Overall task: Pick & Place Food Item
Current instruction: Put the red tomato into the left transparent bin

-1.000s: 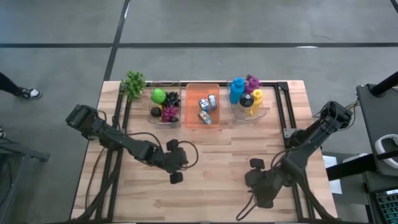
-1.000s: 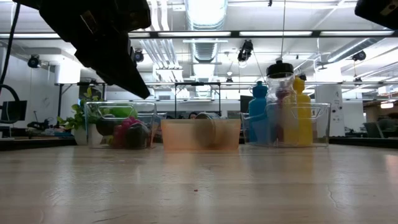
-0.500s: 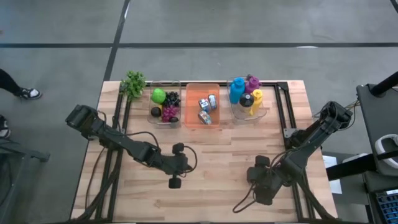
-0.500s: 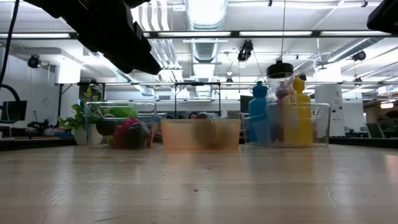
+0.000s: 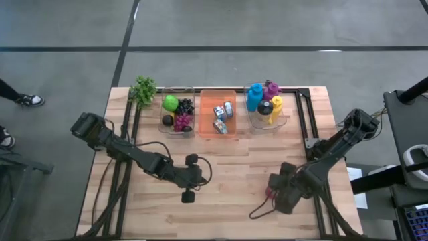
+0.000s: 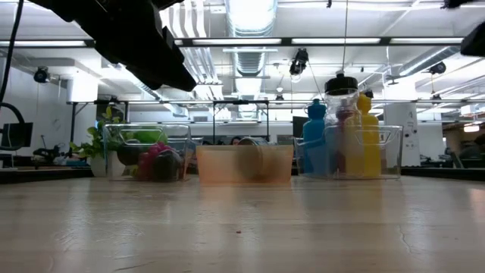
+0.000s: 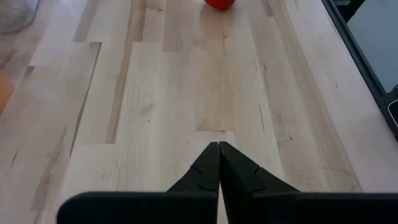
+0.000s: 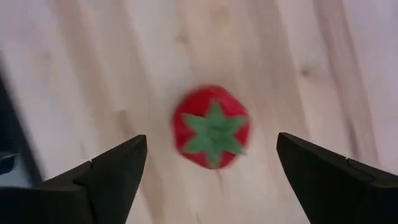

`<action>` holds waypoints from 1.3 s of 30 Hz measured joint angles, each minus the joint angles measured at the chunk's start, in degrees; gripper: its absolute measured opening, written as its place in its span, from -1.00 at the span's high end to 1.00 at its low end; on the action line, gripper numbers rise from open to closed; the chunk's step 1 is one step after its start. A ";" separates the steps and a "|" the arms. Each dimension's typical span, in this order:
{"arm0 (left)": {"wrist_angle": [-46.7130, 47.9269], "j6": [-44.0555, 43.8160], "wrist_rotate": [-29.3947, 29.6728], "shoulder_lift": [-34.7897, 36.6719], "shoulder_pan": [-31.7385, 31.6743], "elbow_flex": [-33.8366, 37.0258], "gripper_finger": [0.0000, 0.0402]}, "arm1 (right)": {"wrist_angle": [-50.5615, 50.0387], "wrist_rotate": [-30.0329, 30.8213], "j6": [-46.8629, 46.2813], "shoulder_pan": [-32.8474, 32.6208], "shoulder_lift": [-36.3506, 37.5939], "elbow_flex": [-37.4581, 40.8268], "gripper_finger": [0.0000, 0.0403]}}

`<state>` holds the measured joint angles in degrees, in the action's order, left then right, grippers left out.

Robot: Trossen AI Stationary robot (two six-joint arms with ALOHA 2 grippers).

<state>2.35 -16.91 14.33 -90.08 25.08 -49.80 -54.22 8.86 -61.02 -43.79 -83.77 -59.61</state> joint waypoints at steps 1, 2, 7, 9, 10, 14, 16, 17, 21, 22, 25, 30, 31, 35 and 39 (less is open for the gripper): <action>0.00 0.00 0.00 0.00 0.00 0.00 0.96 | -0.49 0.00 -0.75 0.02 0.00 0.58 -0.78; 0.01 0.00 0.00 0.00 0.00 0.00 0.96 | -0.48 0.04 -1.50 0.15 0.00 1.20 -0.79; 0.01 -0.02 0.00 0.00 0.00 -0.01 0.96 | -0.42 0.00 -7.90 1.31 0.00 4.11 -0.78; 0.00 -0.06 0.00 0.00 0.00 -0.02 0.96 | -0.41 -0.09 -11.05 1.86 0.00 4.87 -0.77; 0.00 -0.22 0.00 0.00 0.00 -0.02 0.96 | -0.33 -0.30 -12.03 2.01 0.00 4.99 -0.77; 0.02 -0.92 0.00 0.00 0.00 0.00 0.96 | 0.99 -0.59 -13.49 2.23 0.00 5.10 -0.78; 0.02 -0.92 0.00 0.00 0.00 -0.01 0.96 | 2.37 -0.64 -15.28 2.41 0.00 5.11 -0.78; 0.02 -0.92 0.00 0.00 0.00 -0.02 0.96 | 3.13 -1.19 -15.61 2.46 0.00 5.11 -0.78; 0.02 -0.94 0.00 0.00 0.00 0.00 0.96 | 6.11 -1.86 -15.46 2.49 0.00 4.98 -0.78; 0.02 -0.92 0.00 0.00 0.00 -0.02 0.96 | 6.32 -1.90 -15.29 2.45 0.00 5.02 -0.78; 0.07 -1.07 0.00 0.00 -0.01 -0.01 0.96 | 6.07 -1.89 -14.18 2.45 0.00 5.82 -0.78; 0.09 -1.11 0.00 0.00 -0.02 -0.01 0.96 | 6.15 -1.86 -14.04 2.49 -0.34 6.64 -0.78; 0.09 -1.11 0.00 0.00 -0.02 -0.02 0.96 | 6.15 -1.86 -14.02 2.49 -0.64 6.68 -0.78; 0.22 -1.09 0.00 0.00 -0.02 -0.02 0.96 | 6.83 -2.44 -13.82 2.57 -2.12 6.77 -0.78; 0.27 -1.09 0.00 0.00 -0.02 -0.01 0.96 | 7.11 -3.10 -13.74 2.82 -3.52 6.77 -0.78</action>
<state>2.62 -18.00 14.33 -90.08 25.06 -49.81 -47.11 5.76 -74.76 -40.97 -87.29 -52.84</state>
